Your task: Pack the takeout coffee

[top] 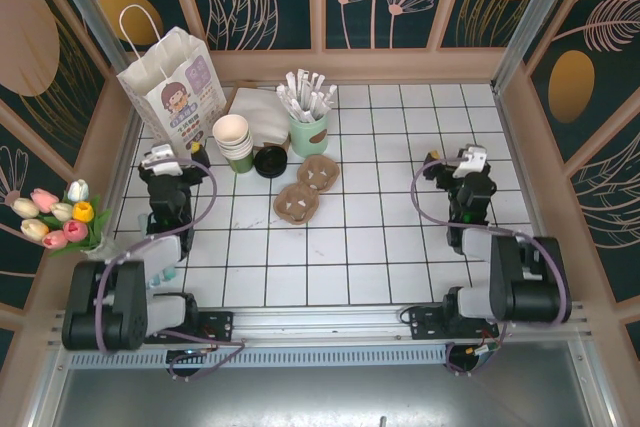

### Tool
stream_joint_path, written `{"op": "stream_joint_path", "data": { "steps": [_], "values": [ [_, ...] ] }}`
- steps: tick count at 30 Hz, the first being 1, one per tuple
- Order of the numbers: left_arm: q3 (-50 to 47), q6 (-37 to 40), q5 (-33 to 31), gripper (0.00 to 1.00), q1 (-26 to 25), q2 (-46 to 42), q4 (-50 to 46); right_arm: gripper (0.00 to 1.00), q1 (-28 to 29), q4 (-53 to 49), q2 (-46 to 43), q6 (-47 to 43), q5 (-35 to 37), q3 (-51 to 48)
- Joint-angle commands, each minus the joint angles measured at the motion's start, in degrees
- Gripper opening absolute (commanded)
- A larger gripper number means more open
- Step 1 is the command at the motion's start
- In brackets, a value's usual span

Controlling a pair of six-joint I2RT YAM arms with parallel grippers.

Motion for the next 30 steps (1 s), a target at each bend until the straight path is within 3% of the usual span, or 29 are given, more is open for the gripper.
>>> {"op": "stream_joint_path", "data": {
  "steps": [1,5,10,15,19,30],
  "values": [
    [1.49,-9.42,-6.28,0.99,-0.02,-7.18,-14.13,0.99,1.65,-16.26,-5.18,3.55,0.47,6.38],
    [10.52,-24.11,-9.96,0.99,-0.10,-13.79,-40.70,0.99,5.73,-29.61,-6.80,8.68,-3.78,13.91],
    [24.23,-33.78,2.47,0.99,-0.10,-12.66,-63.08,0.99,10.95,-37.24,-6.82,20.32,-7.28,20.94],
    [32.36,-33.90,13.00,0.98,-0.10,-8.47,-69.46,0.99,16.00,-38.84,-6.40,28.19,-11.75,24.25],
    [41.30,-30.96,20.42,0.90,-0.28,-0.21,-74.75,0.99,20.54,-37.03,-5.54,32.68,-11.00,25.20],
    [56.31,-21.91,16.19,0.63,-2.24,14.31,-85.47,0.99,28.74,-38.94,-3.14,32.82,-1.24,27.66]
  ]
}}
